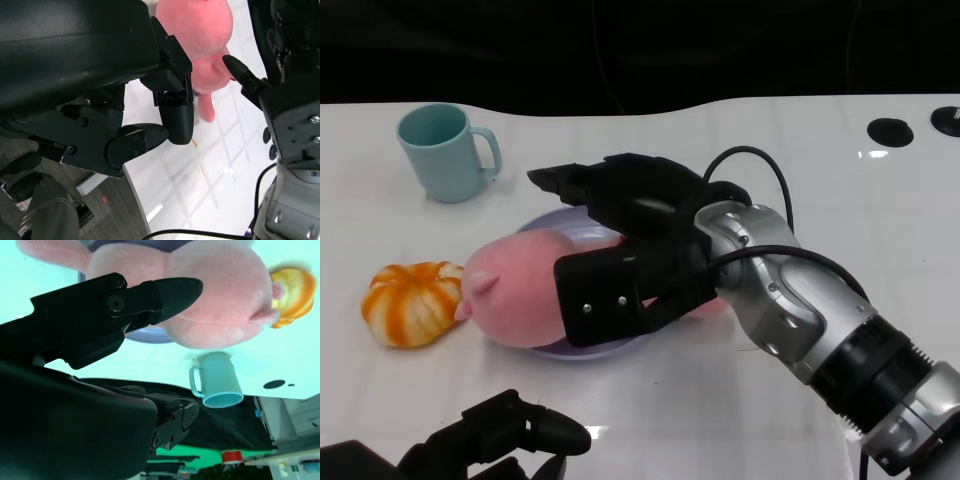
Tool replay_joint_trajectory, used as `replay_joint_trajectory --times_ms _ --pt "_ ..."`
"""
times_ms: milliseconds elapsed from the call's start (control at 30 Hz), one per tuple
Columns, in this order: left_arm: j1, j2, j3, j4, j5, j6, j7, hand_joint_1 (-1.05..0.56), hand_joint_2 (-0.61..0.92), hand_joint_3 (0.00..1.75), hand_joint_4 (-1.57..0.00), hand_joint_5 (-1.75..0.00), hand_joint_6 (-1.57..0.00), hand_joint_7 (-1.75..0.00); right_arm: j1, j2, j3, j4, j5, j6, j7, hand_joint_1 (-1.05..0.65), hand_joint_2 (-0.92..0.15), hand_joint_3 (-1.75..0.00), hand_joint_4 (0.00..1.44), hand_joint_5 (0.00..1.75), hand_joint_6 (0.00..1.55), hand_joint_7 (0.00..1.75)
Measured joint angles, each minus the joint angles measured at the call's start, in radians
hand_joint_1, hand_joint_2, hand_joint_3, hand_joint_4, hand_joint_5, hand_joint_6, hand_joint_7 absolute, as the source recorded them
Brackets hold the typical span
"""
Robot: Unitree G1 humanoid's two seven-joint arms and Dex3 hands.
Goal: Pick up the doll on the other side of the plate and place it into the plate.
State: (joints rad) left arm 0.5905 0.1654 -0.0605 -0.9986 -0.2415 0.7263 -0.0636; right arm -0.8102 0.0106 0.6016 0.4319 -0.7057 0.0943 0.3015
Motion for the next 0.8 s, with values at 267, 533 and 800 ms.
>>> replay_joint_trajectory --times_ms 267,533,800 --pt "-0.002 0.006 -0.001 0.001 0.003 0.0 0.0 -0.21 0.81 0.7 -0.55 -1.73 -0.54 -1.26 0.132 -0.067 -0.055 -0.231 0.028 -0.01 -0.007 -0.85 -0.92 -0.2 0.01 0.41 0.14 0.05" --pt "-0.008 0.014 0.005 0.002 -0.001 0.0 0.0 -0.23 0.82 0.68 -0.55 -1.72 -0.55 -1.26 0.41 -0.137 -0.201 -0.454 0.166 -0.131 -0.106 -0.7 -0.92 -0.21 0.12 0.77 0.33 0.12" --pt "-0.022 0.025 0.009 0.007 -0.003 -0.001 -0.002 -0.24 0.83 0.66 -0.55 -1.71 -0.55 -1.25 0.667 -0.145 -0.326 -0.565 0.303 -0.297 -0.232 -0.34 -0.92 -0.1 0.51 1.12 0.72 0.34"
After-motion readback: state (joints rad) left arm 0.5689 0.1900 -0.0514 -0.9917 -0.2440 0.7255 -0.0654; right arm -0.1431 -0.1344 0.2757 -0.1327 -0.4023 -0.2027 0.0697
